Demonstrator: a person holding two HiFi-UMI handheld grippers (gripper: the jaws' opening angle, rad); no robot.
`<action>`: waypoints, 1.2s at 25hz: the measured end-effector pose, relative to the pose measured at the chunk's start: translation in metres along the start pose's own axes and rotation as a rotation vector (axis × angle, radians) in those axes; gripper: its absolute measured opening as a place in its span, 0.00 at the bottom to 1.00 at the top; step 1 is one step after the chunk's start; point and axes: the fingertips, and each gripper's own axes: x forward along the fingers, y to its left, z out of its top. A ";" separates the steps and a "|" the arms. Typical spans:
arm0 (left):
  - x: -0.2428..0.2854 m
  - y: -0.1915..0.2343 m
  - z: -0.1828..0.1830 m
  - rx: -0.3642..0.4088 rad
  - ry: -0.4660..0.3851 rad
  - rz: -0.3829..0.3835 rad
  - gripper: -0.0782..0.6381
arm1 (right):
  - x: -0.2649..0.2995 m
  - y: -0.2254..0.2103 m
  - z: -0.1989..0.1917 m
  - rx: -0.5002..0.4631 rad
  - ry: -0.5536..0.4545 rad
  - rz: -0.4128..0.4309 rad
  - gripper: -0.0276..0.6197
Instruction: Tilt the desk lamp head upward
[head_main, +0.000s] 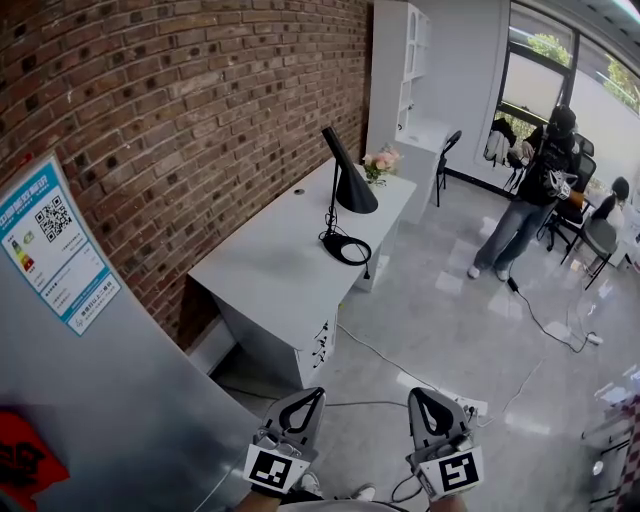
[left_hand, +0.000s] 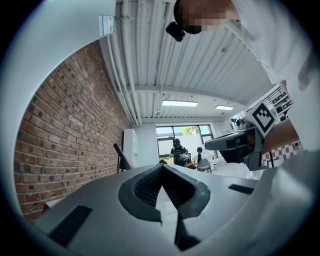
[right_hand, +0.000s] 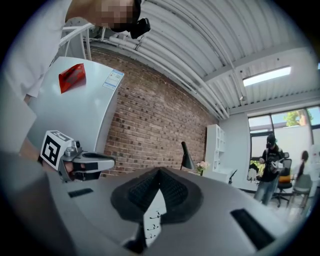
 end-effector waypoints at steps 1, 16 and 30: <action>-0.001 0.002 0.000 -0.002 0.000 -0.003 0.12 | 0.001 0.001 0.001 -0.003 -0.002 -0.004 0.06; -0.015 0.009 -0.015 0.006 -0.017 -0.138 0.12 | 0.022 0.047 -0.003 0.002 0.031 -0.033 0.06; 0.028 0.040 -0.035 -0.002 0.029 -0.067 0.12 | 0.079 0.014 -0.018 0.031 0.015 0.028 0.06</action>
